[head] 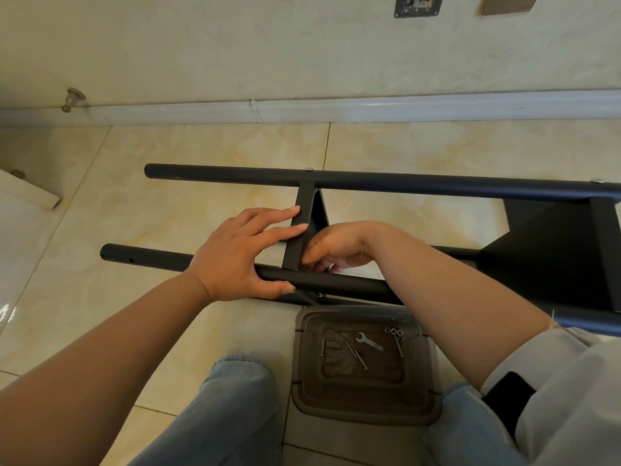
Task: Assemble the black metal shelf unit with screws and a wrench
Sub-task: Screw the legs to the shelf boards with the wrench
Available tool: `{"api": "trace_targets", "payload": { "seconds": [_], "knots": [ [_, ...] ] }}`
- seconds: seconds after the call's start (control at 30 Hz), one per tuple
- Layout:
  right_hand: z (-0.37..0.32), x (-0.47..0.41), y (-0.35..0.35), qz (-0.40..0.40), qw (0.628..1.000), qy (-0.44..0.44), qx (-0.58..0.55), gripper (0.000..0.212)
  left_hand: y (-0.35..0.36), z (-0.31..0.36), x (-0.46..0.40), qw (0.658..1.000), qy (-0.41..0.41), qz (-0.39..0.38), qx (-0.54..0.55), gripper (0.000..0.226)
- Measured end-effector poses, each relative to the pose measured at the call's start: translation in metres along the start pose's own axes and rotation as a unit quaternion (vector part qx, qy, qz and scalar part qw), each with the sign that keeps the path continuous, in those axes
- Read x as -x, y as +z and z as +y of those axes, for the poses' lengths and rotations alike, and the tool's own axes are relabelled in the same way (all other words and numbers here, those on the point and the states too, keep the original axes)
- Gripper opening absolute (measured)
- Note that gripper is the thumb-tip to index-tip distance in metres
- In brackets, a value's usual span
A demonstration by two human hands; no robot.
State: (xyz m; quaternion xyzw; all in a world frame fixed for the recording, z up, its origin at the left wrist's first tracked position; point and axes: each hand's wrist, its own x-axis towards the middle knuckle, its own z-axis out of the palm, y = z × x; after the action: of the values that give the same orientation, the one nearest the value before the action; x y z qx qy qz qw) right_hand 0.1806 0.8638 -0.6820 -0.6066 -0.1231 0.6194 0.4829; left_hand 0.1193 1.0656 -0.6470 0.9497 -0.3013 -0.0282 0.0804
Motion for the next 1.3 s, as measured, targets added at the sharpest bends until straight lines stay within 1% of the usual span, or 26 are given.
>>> {"api": "trace_targets", "payload": {
  "seconds": [0.2, 0.33, 0.53, 0.7, 1.1, 1.3],
  "knots": [
    [-0.0017, 0.0034, 0.0002, 0.002, 1.000, -0.008, -0.011, 0.016, -0.0001, 0.0002, -0.0003, 1.000, 0.001, 0.002, 0.000, 0.081],
    [-0.0014, 0.0010, 0.0015, -0.004, 1.000, 0.004, 0.010, 0.016, -0.0003, 0.0003, -0.0001, 1.000, 0.004, 0.003, 0.001, 0.080],
    [-0.0021, 0.0045, 0.0015, -0.009, 1.000, -0.009, -0.022, 0.017, 0.0005, -0.0001, 0.0000, 1.000, 0.007, 0.006, 0.001, 0.080],
    [-0.0014, 0.0031, 0.0017, -0.015, 1.000, -0.003, -0.005, 0.016, 0.0004, -0.0005, 0.0001, 1.000, 0.009, 0.006, 0.000, 0.081],
    [-0.0022, 0.0046, 0.0020, -0.018, 1.000, -0.005, -0.012, 0.015, -0.0003, -0.0001, 0.0000, 1.000, 0.008, 0.005, -0.001, 0.080],
    [-0.0011, 0.0018, 0.0024, -0.007, 1.000, 0.000, -0.007, 0.016, -0.0009, 0.0005, -0.0001, 1.000, 0.007, 0.006, 0.001, 0.080]
  ]
}}
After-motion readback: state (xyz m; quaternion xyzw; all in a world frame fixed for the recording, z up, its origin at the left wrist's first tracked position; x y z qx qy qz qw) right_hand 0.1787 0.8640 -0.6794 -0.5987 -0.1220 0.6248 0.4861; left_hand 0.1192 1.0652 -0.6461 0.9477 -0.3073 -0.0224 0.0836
